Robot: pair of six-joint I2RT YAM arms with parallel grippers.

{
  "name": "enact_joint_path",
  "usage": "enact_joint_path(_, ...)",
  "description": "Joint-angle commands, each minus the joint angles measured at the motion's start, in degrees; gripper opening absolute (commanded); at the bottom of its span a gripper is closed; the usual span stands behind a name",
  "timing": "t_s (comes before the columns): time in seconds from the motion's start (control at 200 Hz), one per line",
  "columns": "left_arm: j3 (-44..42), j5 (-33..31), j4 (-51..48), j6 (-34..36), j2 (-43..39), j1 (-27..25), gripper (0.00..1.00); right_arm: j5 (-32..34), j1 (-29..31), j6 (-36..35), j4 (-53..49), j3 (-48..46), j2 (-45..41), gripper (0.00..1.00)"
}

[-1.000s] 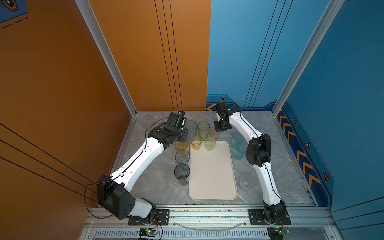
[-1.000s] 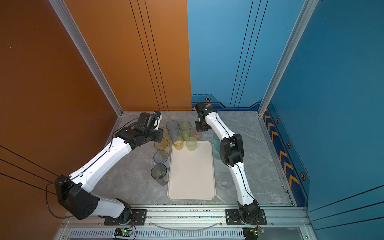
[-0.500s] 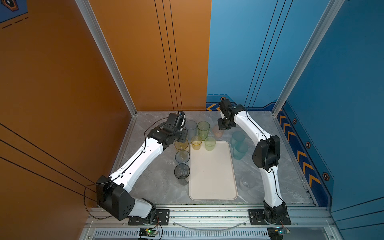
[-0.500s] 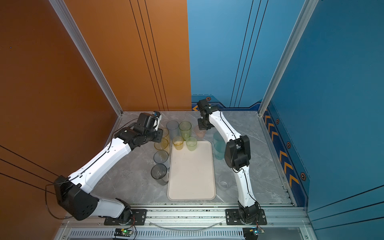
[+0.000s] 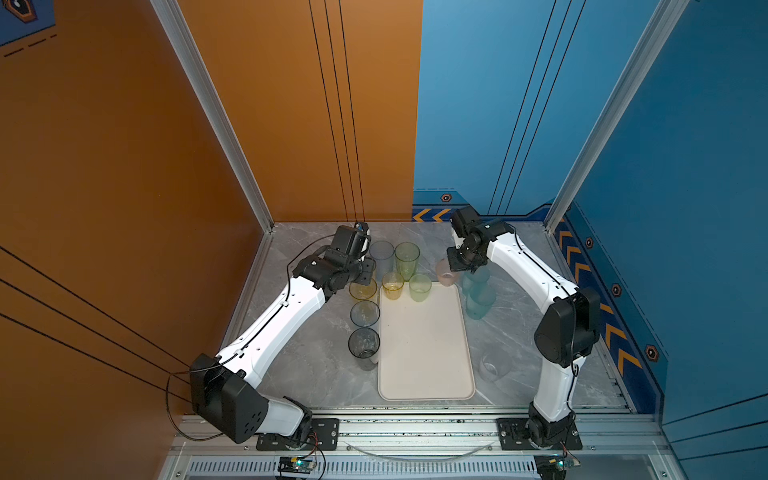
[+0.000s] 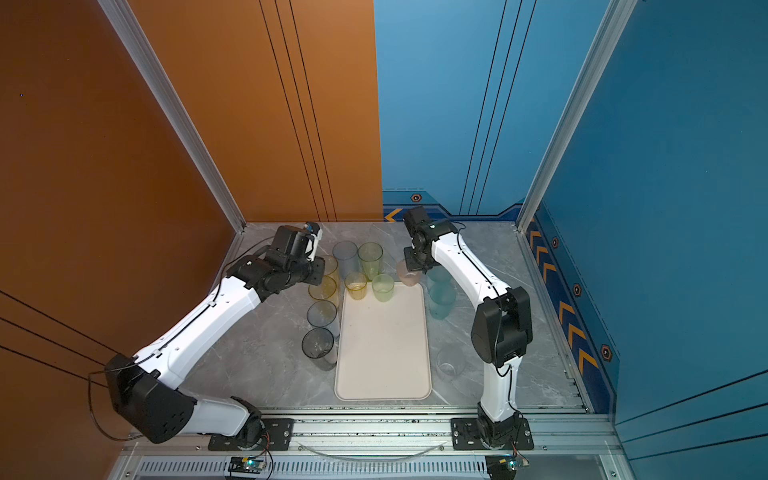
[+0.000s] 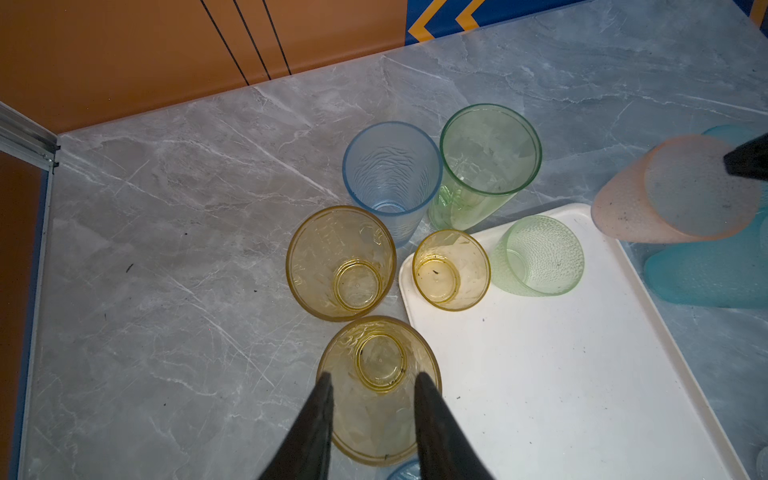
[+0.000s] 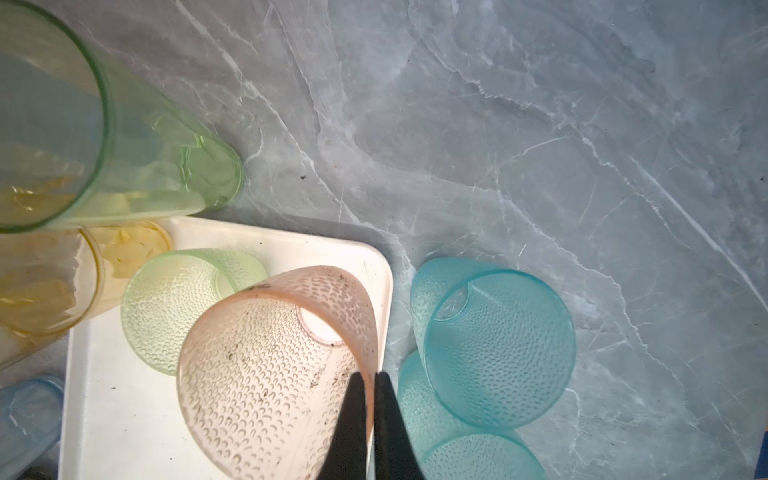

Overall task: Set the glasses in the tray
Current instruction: 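Lift the pink glass with right gripper and lower it beside the green glass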

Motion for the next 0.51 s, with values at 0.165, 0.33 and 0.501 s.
enact_joint_path(0.165,0.04,0.84,-0.17,0.36,-1.21,0.10,0.35,0.19,1.17,2.34,4.55,-6.81,-2.71,0.00)
enact_joint_path(0.33,0.19,0.60,-0.56,0.45,-1.34,-0.09,0.35,-0.06,1.17,2.63,6.30,-8.01,-1.24,0.00)
enact_joint_path(0.501,0.32,0.15,-1.09,0.71,-1.55,-0.09,0.35,-0.23,0.87,2.70,7.16,-8.21,0.65,0.00)
